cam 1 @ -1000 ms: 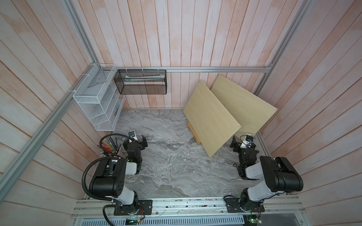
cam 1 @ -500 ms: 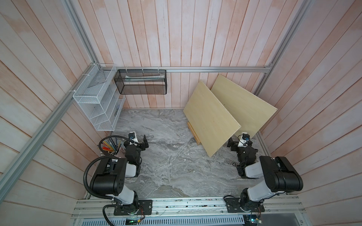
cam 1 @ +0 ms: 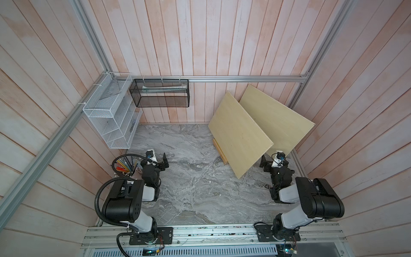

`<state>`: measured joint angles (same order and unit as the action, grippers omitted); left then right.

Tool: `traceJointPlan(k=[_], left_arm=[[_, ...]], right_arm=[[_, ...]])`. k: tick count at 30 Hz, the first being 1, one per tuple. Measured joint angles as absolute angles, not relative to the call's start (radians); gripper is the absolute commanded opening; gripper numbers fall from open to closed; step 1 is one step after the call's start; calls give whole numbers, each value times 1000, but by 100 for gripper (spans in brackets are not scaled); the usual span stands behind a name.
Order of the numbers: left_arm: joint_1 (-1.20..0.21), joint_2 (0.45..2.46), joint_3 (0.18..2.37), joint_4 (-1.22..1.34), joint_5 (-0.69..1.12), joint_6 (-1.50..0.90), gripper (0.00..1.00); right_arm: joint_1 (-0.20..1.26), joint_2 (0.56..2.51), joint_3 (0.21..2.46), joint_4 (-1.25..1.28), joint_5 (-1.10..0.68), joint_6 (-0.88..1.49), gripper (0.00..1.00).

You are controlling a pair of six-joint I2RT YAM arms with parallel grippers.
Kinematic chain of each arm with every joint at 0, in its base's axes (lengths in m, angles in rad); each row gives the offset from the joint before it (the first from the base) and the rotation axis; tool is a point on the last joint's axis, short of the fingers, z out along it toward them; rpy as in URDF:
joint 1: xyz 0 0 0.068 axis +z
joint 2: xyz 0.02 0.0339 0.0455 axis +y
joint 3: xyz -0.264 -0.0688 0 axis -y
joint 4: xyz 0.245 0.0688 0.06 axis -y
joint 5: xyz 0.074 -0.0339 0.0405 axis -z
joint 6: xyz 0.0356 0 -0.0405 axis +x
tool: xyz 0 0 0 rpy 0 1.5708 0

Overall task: Assemble the easel
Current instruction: Reset both arms

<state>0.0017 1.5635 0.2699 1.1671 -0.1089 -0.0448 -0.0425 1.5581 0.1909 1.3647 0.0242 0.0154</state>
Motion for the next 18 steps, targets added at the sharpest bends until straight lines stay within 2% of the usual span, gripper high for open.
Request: traceJointPlan(k=[10, 12, 13, 14, 15, 16, 17, 18], left_arm=[[2, 1563, 270, 1167, -109, -45, 100], [2, 1563, 270, 1167, -109, -44, 92], [2, 1563, 270, 1167, -109, -45, 84], [2, 1563, 270, 1168, -109, -45, 67], [2, 1563, 270, 1168, -108, -45, 45], [2, 1563, 270, 1168, -109, -45, 4], [2, 1563, 270, 1168, -109, -44, 0], [2, 1563, 270, 1168, -108, -44, 0]], right_arm=[[-53, 1558, 200, 1353, -14, 27, 98], [-57, 1558, 200, 1352, -18, 27, 98], [-57, 1558, 200, 1352, -19, 27, 98], [-57, 1558, 200, 1352, -20, 28, 98], [-57, 1558, 200, 1352, -22, 30, 98], [-57, 1558, 200, 1352, -23, 30, 98], [-57, 1558, 200, 1352, -24, 30, 98], [-57, 1558, 200, 1352, -25, 31, 98]])
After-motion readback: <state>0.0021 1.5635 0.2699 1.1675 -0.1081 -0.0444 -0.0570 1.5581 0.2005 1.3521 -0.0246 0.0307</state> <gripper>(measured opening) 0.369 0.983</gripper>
